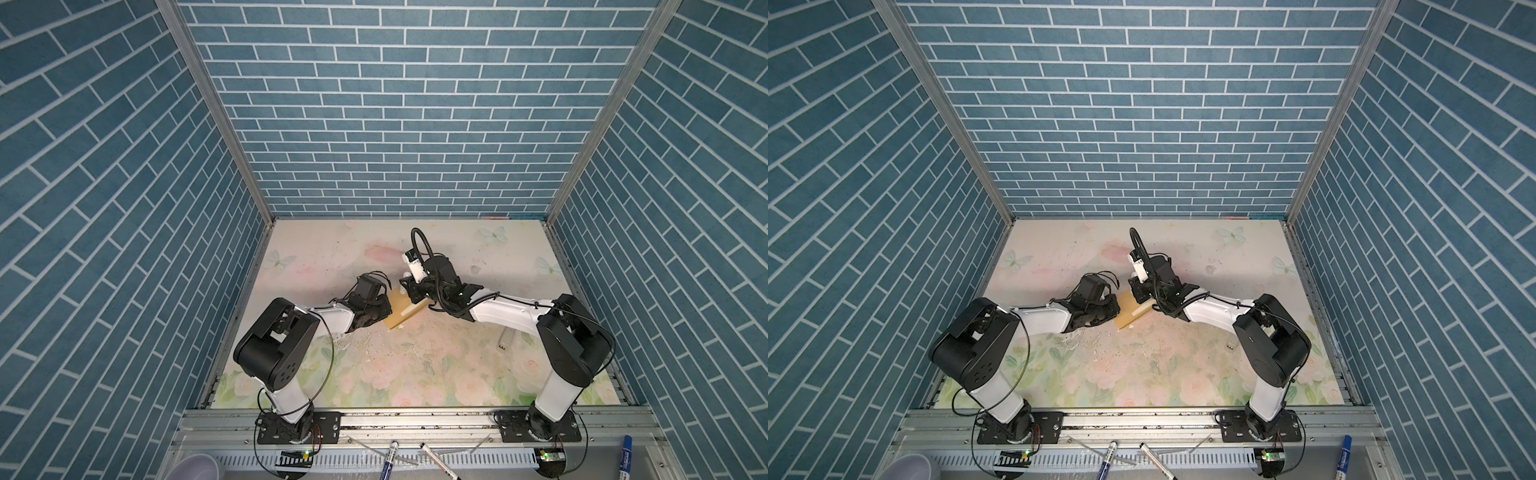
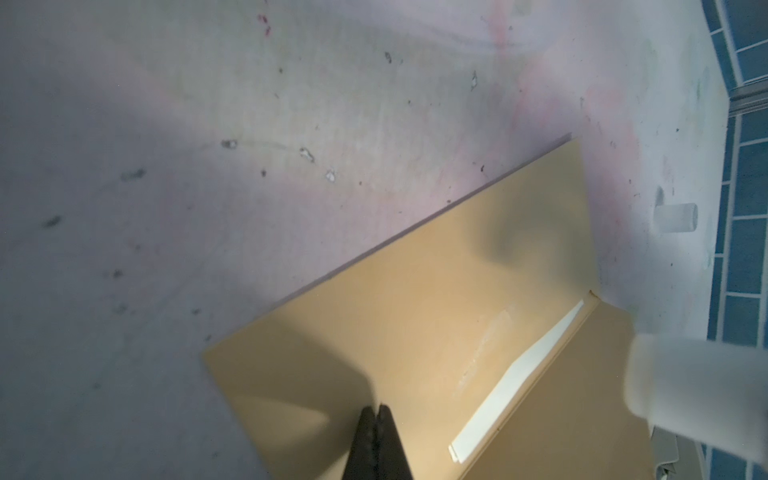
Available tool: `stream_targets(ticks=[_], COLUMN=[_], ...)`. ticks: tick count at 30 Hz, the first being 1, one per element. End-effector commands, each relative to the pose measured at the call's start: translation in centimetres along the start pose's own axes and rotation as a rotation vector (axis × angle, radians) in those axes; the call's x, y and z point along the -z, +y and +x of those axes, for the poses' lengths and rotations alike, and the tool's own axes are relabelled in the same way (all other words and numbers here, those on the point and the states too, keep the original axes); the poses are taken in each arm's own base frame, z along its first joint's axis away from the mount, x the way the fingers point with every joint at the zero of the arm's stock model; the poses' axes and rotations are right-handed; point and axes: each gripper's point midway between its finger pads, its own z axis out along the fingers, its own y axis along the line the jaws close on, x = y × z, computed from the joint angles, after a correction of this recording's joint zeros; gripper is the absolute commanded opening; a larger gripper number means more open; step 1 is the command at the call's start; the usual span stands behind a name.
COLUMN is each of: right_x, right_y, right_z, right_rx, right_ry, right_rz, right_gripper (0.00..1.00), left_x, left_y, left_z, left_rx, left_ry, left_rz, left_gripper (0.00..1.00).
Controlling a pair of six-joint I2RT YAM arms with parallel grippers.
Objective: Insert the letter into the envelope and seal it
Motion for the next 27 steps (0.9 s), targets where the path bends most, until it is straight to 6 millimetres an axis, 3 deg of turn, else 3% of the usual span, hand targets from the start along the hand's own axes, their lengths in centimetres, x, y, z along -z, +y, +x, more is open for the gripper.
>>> stream_targets(ticks=[1, 10, 27], right_x=[-0.6, -2.1, -3.5], right_y=[0.5, 1.2, 2.0], right_z=[-2.2, -0.5, 1.6], right_rx=[0.056, 0.070, 0.086], right_ry=[-0.046, -0.010, 0.037], right_rz=[0.011, 0.007, -0.006], right_gripper=[0.00, 0.00, 0.00], left_x=[-0.6, -0.8, -1.0], left_y=[2.1, 3.7, 4.0], left_z=[1.1, 2.0, 2.1], left_rx=[0.022, 0.039, 0.041], left_ry=[0.031, 0.037, 0.037], left_rz=[-0.058, -0.093, -0.102], left_gripper=[0.00, 0.00, 0.00])
